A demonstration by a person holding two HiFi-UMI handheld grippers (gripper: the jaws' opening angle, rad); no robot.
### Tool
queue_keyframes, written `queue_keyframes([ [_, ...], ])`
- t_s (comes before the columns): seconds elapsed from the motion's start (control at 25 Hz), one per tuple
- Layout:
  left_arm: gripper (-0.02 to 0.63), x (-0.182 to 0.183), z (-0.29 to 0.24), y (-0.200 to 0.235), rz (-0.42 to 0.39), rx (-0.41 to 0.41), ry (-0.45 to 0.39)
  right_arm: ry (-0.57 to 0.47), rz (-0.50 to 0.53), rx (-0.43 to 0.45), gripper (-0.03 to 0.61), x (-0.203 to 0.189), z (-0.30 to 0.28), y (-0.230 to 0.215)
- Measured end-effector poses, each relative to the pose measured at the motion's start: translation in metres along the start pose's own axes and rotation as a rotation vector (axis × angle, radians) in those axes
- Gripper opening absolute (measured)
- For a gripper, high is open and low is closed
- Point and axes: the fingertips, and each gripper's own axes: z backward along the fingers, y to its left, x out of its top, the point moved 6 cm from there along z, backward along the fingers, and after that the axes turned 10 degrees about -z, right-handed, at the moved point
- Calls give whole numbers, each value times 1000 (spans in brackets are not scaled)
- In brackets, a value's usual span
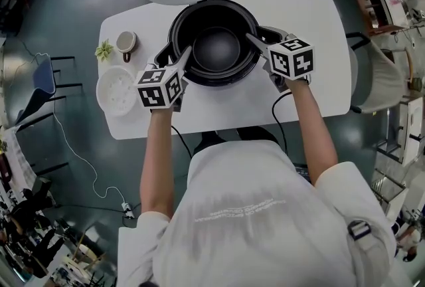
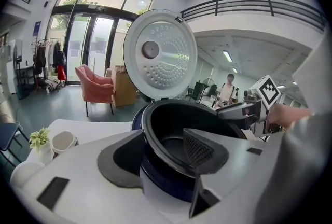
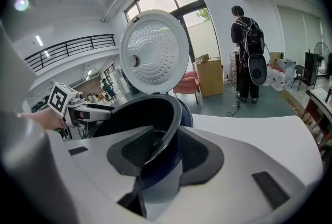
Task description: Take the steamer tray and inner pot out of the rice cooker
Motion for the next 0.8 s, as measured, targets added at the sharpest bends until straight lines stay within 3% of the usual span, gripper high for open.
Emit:
queue_keyframes([
  [0.28, 241, -2, 1, 2, 31, 17, -24, -23, -12, -1, 153, 0, -3, 1],
  [0.56, 241, -1, 5, 1, 145, -12, -53, -32, -63, 12, 132, -3, 2, -2],
  [0.8, 241, 0, 8, 0, 195, -13, -71, -42, -70, 6, 123, -1, 6, 2],
])
